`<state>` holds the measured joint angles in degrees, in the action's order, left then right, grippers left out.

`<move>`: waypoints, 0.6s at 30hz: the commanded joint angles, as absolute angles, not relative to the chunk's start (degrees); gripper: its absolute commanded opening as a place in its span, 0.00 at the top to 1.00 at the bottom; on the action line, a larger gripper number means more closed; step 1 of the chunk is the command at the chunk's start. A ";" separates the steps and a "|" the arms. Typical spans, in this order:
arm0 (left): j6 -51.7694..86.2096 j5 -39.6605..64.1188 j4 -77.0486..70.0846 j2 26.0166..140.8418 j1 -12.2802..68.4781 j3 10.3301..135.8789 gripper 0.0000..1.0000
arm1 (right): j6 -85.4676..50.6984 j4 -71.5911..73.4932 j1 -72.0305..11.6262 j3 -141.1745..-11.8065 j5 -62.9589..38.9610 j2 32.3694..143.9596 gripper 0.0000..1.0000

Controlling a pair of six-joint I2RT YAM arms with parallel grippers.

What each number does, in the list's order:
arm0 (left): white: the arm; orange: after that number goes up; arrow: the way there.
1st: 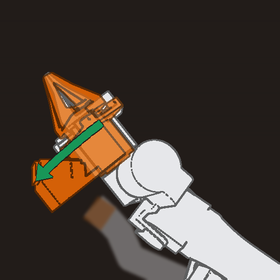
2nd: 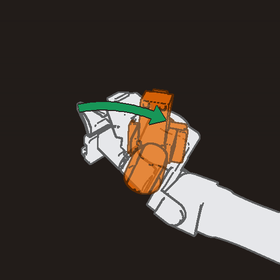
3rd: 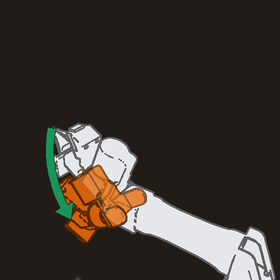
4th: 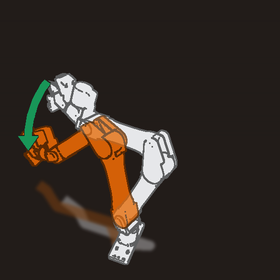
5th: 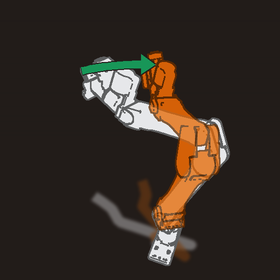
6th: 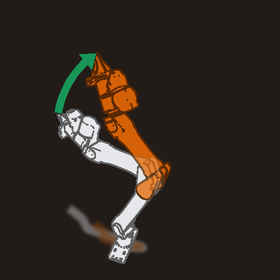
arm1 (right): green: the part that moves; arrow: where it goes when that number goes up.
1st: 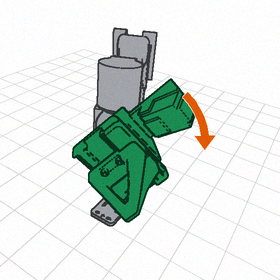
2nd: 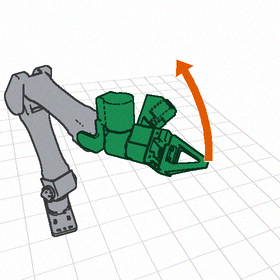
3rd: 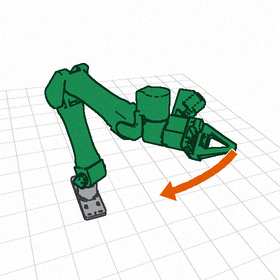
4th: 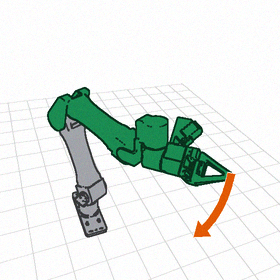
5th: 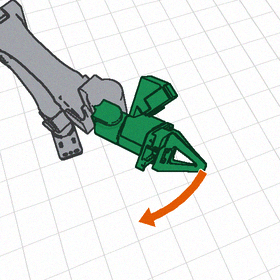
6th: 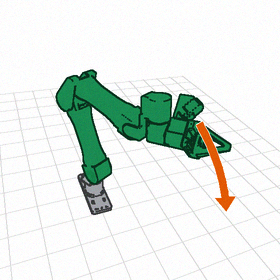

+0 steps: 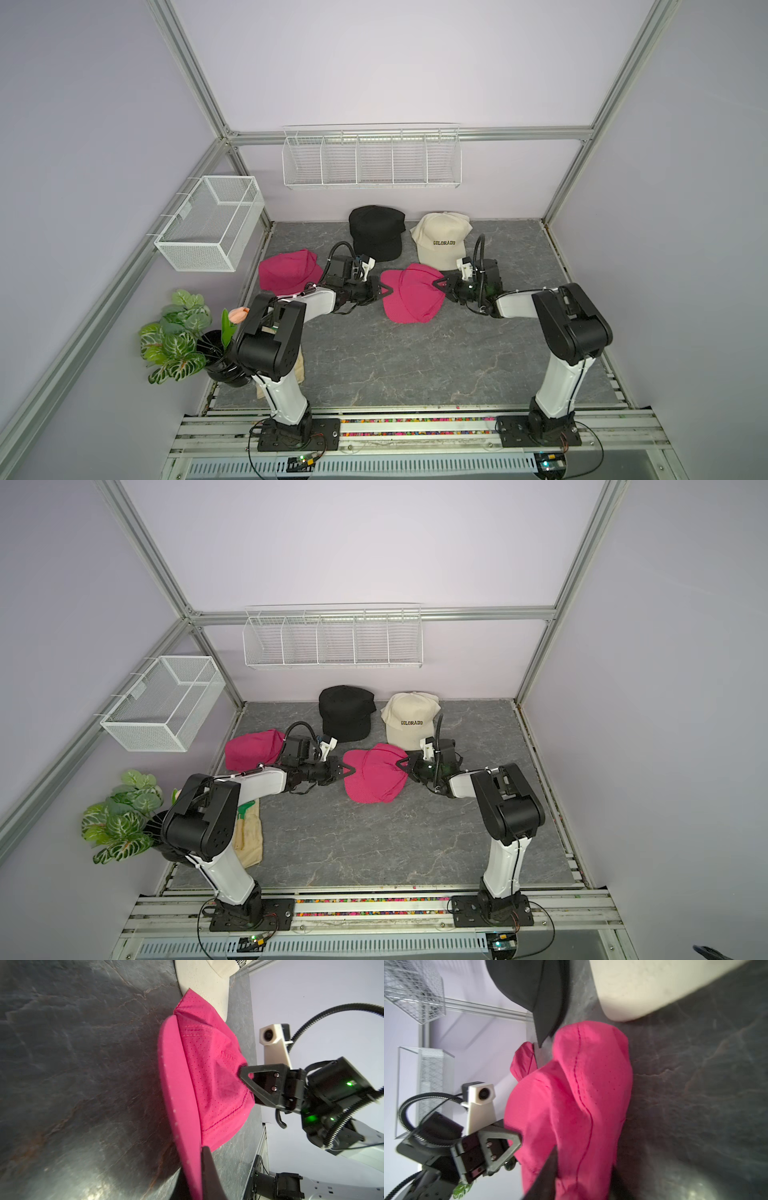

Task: Stack the baseball caps by color
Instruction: Place the baseball cap at the center of the board.

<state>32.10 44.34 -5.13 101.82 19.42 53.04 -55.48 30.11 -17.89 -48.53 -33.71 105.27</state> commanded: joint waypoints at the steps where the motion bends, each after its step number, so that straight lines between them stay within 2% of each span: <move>1: 30.42 38.61 -3.67 102.46 19.69 52.17 1.00 | -49.74 26.48 -17.66 -49.99 -32.80 96.29 0.94; 9: 35.36 34.42 -9.27 101.21 19.01 48.28 1.00 | -41.69 18.38 -15.07 -57.16 -39.43 89.08 0.93; 12: 43.23 37.66 -21.16 101.24 19.37 44.85 1.00 | -32.29 6.16 -16.31 -64.34 -43.36 91.45 0.93; 15: 51.86 38.13 -33.67 101.88 20.53 41.55 1.00 | -21.00 -8.52 -18.25 -71.96 -42.61 94.13 0.94; 18: 56.16 35.43 -41.16 101.95 21.65 39.16 0.89 | -13.91 -16.20 -19.47 -76.43 -41.99 95.81 0.93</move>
